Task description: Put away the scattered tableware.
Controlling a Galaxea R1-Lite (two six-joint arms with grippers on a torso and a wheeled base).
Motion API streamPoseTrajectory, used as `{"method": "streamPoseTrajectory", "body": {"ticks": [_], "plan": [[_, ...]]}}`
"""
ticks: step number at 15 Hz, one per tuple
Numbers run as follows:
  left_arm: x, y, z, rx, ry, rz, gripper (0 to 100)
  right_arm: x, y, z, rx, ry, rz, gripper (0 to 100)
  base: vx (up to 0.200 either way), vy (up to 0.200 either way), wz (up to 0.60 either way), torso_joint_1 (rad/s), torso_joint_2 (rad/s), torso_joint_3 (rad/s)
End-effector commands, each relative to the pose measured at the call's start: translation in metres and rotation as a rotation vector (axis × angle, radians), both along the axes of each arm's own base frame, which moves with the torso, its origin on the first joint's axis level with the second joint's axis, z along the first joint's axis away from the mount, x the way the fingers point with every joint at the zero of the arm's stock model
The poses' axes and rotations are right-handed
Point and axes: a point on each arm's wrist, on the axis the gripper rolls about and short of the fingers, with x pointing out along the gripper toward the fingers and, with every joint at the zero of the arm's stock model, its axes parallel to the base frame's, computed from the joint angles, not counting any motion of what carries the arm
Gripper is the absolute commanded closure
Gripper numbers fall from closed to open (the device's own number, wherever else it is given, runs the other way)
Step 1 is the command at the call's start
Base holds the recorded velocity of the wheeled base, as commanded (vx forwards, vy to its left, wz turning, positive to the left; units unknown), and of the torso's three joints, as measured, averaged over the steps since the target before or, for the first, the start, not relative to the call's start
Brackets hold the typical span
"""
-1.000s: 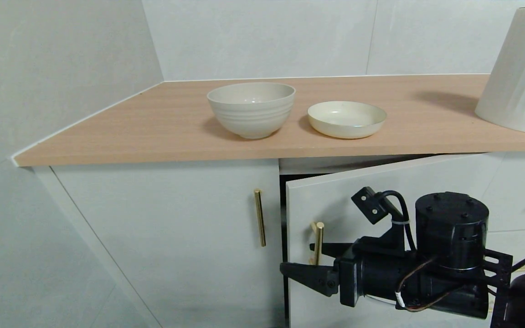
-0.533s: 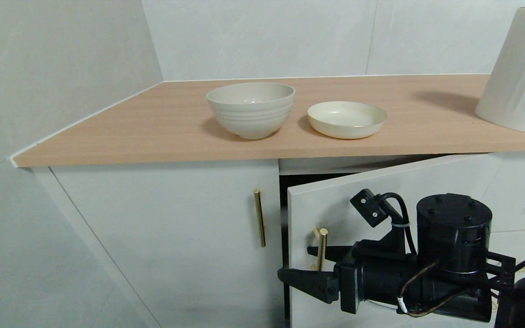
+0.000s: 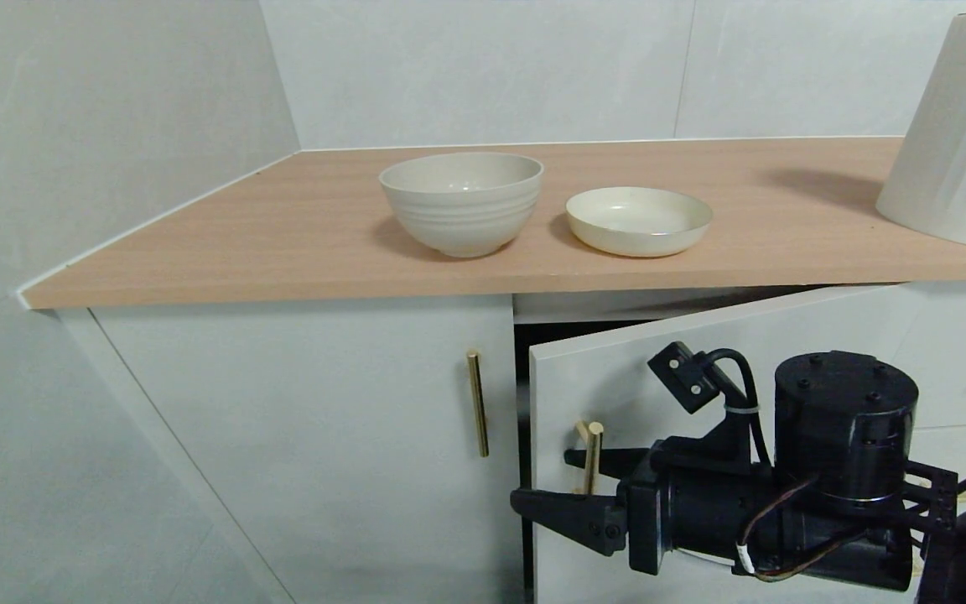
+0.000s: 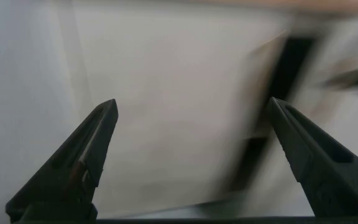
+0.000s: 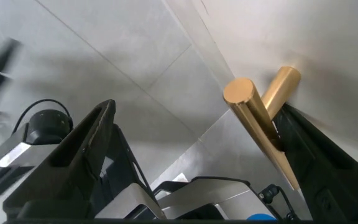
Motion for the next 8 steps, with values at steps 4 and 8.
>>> {"method": "streamPoseTrajectory", "body": {"ticks": [4,8], "plan": [[0.098,-0.023,0.097,-0.025,0.352,-0.351,0,-0.001,-0.001,0.002,0.006,-0.008,-0.002,0,0.000,0.000,0.00,0.000,0.00,0.000],[0.168,-0.046,0.078,-0.001,0.442,-0.363,0,-0.001,-0.001,0.002,0.006,-0.008,-0.002,0,0.000,0.000,0.00,0.000,0.00,0.000]]}}
